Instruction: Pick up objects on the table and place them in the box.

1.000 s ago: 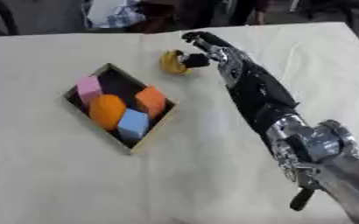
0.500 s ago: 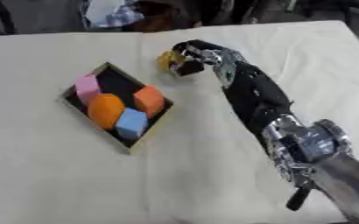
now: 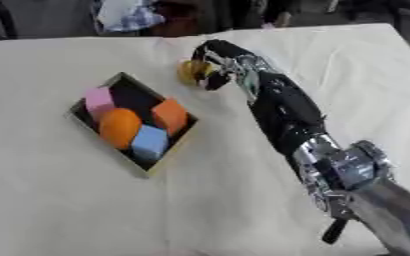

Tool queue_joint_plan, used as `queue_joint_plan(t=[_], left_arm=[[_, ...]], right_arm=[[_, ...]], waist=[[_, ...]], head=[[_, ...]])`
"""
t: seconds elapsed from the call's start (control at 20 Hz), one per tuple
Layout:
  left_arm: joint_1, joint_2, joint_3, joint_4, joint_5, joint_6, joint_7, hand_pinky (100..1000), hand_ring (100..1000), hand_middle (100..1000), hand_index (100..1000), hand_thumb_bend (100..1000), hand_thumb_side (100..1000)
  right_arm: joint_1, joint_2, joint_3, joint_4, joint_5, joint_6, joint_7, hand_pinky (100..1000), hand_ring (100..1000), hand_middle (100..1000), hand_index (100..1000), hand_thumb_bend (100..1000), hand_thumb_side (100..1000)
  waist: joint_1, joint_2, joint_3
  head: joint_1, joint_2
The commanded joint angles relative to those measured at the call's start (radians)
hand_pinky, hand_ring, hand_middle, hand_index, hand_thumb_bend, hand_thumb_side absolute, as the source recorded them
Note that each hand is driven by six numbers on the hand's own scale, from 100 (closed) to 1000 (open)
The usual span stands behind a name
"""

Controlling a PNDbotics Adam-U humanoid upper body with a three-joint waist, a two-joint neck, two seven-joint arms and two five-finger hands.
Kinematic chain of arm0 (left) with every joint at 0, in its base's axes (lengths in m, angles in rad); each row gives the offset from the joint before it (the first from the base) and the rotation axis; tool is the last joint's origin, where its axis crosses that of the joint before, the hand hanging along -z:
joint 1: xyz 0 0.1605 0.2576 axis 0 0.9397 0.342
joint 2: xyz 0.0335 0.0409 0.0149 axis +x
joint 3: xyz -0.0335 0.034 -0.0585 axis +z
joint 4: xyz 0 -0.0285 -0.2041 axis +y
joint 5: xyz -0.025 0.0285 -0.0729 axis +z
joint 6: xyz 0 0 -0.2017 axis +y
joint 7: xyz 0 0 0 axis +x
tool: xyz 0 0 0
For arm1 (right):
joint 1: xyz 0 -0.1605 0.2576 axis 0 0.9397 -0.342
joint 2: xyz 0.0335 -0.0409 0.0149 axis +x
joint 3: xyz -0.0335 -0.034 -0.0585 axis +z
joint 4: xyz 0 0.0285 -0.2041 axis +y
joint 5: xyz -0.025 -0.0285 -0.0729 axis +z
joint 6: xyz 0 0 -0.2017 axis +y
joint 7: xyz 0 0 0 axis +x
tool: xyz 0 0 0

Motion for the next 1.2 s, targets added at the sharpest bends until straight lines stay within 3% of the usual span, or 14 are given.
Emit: queue_joint_plan(t=[0.05, 0.4, 0.65, 1.0, 1.2], left_arm=[[-0.005, 0.008, 0.002, -0.012, -0.006, 0.002, 0.004, 741, 550, 608, 748, 173, 719], [-0.002, 0.010, 0.006, -0.011, -0.006, 0.004, 0.010, 741, 549, 608, 747, 167, 721], [-0.003, 0.010, 0.007, -0.011, -0.005, 0.005, 0.013, 740, 546, 605, 747, 164, 722], [-0.004, 0.008, 0.007, -0.008, -0.005, 0.003, 0.007, 745, 548, 608, 748, 143, 732], [-0.004, 0.006, 0.006, -0.006, -0.005, 0.003, 0.000, 748, 550, 609, 748, 134, 737]], right_arm=[[-0.033, -0.013, 0.026, -0.111, -0.086, -0.060, -0.012, 800, 772, 524, 648, 100, 100], [-0.030, -0.010, 0.162, -0.341, -0.281, -0.170, 0.156, 808, 778, 540, 662, 100, 100], [-0.013, 0.006, 0.250, -0.419, -0.345, -0.214, 0.305, 815, 789, 573, 693, 100, 100], [0.022, 0.063, 0.263, -0.354, -0.277, -0.211, 0.397, 821, 809, 677, 789, 100, 107], [0.028, 0.087, 0.239, -0.288, -0.207, -0.207, 0.379, 827, 822, 721, 847, 100, 198]], waist=[[-0.015, -0.032, -0.002], [-0.017, -0.031, -0.006], [-0.019, -0.031, -0.007], [-0.018, -0.030, -0.004], [-0.016, -0.029, -0.002]], head=[[0.001, -0.002], [0.004, -0.001], [0.005, -0.002], [0.003, -0.007], [0.001, -0.008]])
